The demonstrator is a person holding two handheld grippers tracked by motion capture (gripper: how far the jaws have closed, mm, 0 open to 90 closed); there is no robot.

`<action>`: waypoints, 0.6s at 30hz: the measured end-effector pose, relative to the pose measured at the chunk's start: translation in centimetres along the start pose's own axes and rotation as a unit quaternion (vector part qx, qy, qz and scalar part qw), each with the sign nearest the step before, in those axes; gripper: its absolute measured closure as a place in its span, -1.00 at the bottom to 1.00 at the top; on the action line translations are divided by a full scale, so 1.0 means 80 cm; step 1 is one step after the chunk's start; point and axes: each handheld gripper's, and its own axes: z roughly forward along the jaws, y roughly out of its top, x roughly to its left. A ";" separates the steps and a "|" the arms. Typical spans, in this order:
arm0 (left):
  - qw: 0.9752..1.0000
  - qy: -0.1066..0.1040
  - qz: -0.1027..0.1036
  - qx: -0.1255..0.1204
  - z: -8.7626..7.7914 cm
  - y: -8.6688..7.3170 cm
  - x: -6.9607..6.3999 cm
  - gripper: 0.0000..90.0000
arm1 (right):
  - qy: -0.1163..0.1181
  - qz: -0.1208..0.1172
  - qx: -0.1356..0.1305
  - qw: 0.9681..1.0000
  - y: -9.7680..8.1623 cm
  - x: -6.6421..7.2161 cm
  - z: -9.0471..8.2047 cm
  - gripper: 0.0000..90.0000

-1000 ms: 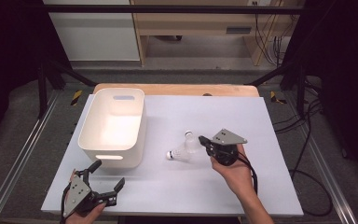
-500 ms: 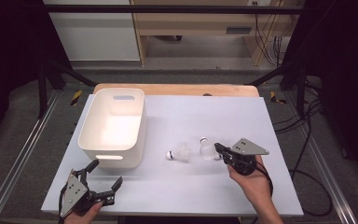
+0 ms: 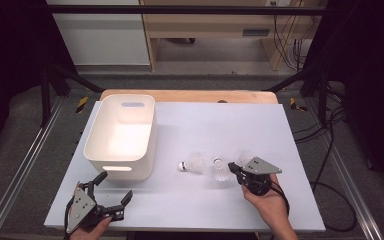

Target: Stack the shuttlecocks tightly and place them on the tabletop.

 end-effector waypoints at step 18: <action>1.000 0.003 -0.003 -0.003 0.000 0.000 0.003 -0.95 | 0.012 -0.002 0.022 1.000 -0.017 0.011 0.021 1.00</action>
